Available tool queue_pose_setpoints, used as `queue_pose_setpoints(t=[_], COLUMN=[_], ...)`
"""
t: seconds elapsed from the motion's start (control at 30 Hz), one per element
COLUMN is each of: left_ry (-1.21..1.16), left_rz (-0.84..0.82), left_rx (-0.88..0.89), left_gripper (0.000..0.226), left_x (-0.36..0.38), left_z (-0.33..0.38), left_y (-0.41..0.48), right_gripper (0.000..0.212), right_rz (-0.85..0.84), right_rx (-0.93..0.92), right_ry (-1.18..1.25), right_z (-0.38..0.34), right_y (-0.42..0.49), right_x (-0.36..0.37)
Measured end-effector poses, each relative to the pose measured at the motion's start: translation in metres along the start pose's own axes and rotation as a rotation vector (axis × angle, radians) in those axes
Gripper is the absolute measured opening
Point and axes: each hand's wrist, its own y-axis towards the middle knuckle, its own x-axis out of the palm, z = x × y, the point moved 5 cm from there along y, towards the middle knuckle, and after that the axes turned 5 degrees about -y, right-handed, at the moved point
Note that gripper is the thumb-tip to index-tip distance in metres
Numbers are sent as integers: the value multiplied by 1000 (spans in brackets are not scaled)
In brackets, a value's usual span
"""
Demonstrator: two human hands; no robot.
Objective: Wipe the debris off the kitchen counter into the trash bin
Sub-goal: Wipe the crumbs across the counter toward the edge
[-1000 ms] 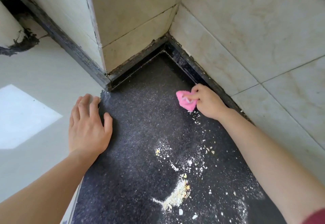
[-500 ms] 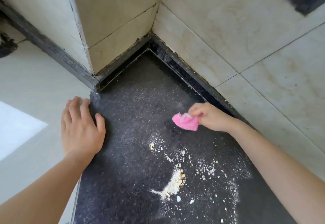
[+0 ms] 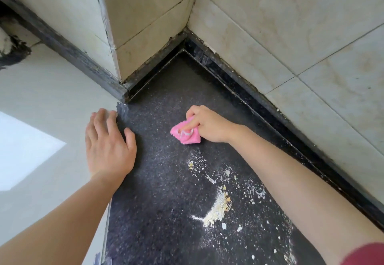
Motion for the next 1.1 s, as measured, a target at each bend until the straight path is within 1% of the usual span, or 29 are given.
queue_pose_setpoints(t=[0.1, 0.23, 0.3, 0.37, 0.4, 0.47, 0.5, 0.6, 0.67, 0.77, 0.87, 0.9, 1.0, 1.07, 1.1], left_ry=[-1, -3, -2, -6, -12, -20, -20, -17, -20, -50, -89, -95, -79, -58, -52], left_rz=[-1, 1, 2, 8, 15, 20, 15, -10, -38, -84, -114, -113, -128, -180, -203], left_rx=[8, 32, 38, 55, 64, 66, 66, 72, 78, 86, 86, 95, 212, 319, 360], left_gripper=[49, 49, 50, 49, 49, 49, 49, 51, 53, 53, 56, 57, 56, 56, 56], left_x=[0, -2, -2, -1, 0, 0, 1, 1, 0, -3, -3, -1, 8, 22, 30], left_z=[0, 2, 1, 2, 2, 1, 0, -1, -2, -5, 0, 3, 23, 40, 48], left_y=[0, -3, -2, -3, -3, -2, -2, -4, -4, -1, -14, -24, -62, -87, -97], right_gripper=[38, 52, 58, 52, 45, 27, 26, 46, 54, 56, 56, 55, 39, 47, 50], right_rz=[-114, -319, -414, -407, -360, -219, -147, 15, 45, -4, -108, -151, -270, -331, -339], right_rx=[12, 78, 130, 207, 228, 205, 179, 100, 71, 31, 5, 21, 104, 85, 82], right_ry=[-12, -96, -105, 7, 81, 183, 193, 161, 123, 52, 1, -3, -46, -37, 25], right_z=[-1, 6, 15, 18, 16, 5, -3, -26, -38, -43, -39, -34, -14, -7, -5], right_y=[-57, -138, -164, -174, -171, -151, -137, -90, -75, -88, -132, -148, -198, -219, -224], right_x=[34, 77, 88, 83, 76, 56, 48, 41, 50, 79, 112, 125, 152, 154, 145])
